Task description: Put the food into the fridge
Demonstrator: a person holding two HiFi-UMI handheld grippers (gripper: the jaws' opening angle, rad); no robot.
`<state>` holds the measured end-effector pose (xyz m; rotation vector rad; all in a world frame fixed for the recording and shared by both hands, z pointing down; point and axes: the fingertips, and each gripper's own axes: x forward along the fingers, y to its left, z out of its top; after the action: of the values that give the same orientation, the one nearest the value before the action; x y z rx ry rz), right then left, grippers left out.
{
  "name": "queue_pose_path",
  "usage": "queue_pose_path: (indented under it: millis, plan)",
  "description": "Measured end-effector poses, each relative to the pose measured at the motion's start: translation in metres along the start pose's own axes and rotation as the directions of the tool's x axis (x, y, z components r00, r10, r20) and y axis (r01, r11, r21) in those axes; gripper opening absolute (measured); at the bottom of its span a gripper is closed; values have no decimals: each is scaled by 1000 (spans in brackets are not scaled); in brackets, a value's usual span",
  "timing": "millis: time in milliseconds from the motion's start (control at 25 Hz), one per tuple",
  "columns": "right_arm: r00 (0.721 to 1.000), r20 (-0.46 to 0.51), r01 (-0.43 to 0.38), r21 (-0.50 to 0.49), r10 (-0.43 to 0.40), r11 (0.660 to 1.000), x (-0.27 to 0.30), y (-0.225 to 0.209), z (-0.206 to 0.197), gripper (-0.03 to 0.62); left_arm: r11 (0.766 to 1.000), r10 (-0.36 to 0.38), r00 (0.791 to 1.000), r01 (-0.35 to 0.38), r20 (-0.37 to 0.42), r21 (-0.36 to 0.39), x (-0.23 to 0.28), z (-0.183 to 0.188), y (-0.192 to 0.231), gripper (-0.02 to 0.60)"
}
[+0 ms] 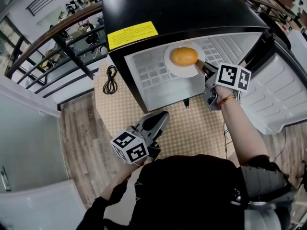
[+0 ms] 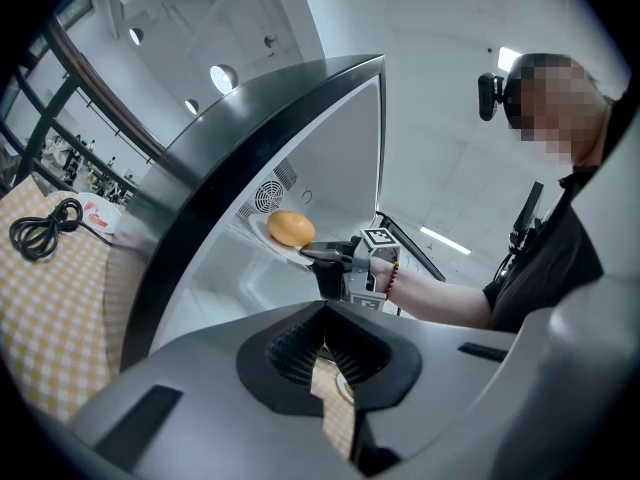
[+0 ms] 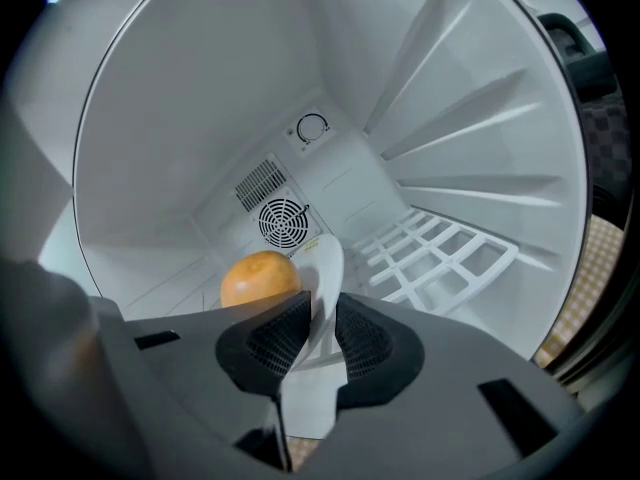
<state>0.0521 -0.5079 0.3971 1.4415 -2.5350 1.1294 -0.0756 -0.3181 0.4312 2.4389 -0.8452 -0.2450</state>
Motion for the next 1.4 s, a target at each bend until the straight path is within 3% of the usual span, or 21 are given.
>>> queue_pose_path:
  millis: [920, 1400]
  plan:
    - [996, 11, 86, -199, -85, 976, 3, -6, -2, 120, 1000, 21, 1000, -21, 4, -3, -3, -4, 4, 12]
    - [996, 17, 86, -214, -84, 973, 4, -5, -2, 121, 1000, 30, 1000, -29, 9, -8, -5, -5, 5, 12]
